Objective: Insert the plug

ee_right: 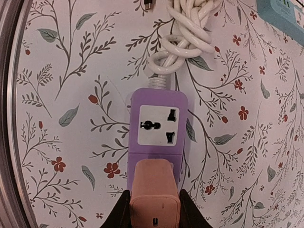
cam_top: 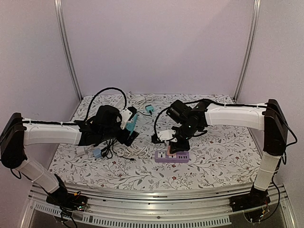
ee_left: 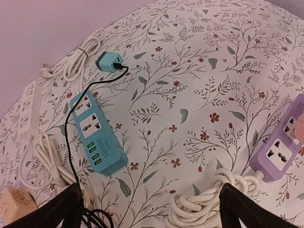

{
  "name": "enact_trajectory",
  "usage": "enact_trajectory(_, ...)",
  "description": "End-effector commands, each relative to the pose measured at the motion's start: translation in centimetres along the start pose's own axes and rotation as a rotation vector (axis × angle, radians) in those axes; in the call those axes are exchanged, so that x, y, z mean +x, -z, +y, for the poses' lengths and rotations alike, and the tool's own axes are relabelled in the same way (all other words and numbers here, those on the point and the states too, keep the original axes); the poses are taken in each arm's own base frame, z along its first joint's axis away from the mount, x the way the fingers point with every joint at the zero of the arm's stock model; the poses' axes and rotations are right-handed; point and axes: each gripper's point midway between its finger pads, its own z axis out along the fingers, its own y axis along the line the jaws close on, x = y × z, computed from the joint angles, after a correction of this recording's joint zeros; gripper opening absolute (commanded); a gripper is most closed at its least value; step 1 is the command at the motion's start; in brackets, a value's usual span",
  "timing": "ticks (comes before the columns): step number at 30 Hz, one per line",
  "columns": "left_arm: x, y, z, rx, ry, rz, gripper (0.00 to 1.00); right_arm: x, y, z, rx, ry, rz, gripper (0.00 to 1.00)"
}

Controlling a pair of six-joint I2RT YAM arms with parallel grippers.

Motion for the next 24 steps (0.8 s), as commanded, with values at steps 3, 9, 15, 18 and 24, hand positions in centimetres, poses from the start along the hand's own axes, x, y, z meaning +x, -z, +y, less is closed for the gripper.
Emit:
enact_trajectory(3, 0.4, 0.2, 0.9, -0.029, 0.007, 0.009, 1.0, 1.2, -1.4, -0.6, 0.018, 0.046, 0.087, 0.0)
enact_trajectory(9, 0.3, 0.1, 0.9, -0.028, 0.007, 0.012, 1.0, 1.3, -1.0, -1.3, 0.05, 0.049, 0.113, 0.0)
enact_trajectory(15, 0.4, -0.1, 0.9, -0.028, 0.004, 0.017, 0.99, -0.1, 0.6, -1.8, 0.069, 0.058, 0.069, 0.0)
enact_trajectory(18, 0.6, -0.1, 1.0, -0.034, 0.001, 0.023, 0.99, 0.2, 0.0, -1.3, 0.04, 0.052, 0.074, 0.0)
enact_trajectory(24, 0.7, -0.1, 1.0, -0.038, -0.006, 0.028, 1.0, 1.2, -1.1, -0.9, 0.016, 0.03, 0.108, 0.0)
